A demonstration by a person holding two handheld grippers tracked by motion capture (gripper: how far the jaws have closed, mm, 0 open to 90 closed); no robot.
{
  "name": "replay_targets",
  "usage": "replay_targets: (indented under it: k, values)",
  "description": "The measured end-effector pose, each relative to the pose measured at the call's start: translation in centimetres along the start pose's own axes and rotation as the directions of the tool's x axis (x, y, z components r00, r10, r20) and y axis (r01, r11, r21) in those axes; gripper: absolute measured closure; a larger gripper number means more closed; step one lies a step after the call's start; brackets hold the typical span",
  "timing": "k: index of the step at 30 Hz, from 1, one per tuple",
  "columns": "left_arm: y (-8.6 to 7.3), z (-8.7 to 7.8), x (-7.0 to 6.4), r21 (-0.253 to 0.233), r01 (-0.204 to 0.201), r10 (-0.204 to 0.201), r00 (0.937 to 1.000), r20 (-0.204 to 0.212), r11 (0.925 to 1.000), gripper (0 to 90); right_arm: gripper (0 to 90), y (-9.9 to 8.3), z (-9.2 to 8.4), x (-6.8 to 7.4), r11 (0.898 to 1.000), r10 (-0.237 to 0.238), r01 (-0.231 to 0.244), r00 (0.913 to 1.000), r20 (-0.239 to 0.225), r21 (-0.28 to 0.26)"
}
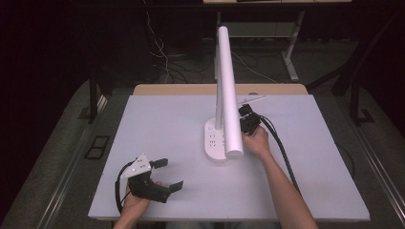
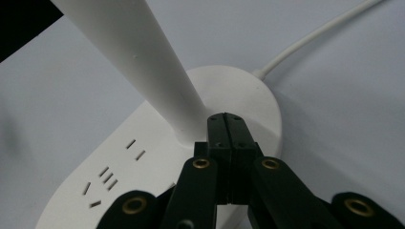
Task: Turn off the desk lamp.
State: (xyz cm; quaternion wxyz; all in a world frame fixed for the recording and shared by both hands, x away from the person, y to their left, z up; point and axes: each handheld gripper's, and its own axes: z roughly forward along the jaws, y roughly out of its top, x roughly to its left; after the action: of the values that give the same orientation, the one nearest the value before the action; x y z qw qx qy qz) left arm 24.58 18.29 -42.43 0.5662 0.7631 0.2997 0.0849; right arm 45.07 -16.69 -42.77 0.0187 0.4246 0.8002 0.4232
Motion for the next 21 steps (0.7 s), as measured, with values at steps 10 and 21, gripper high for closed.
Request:
replay_targets:
  k: [10,21]
  values:
    - [0.0,-0.1,0.0,-0.002,0.001,-0.001,1.0000,-0.002,1.0000,0.0,90.0,0.3,-0.8,0.1,1.000,-0.005,0.005,1.0000,-0.003,-0.021]
    - [0.0,0.0,0.0,0.000,0.000,0.000,1.0000,-0.001,1.0000,0.0,90.0,0.7,-3.5,0.3,0.999,-0.032,0.031,0.9995,-0.001,-0.023]
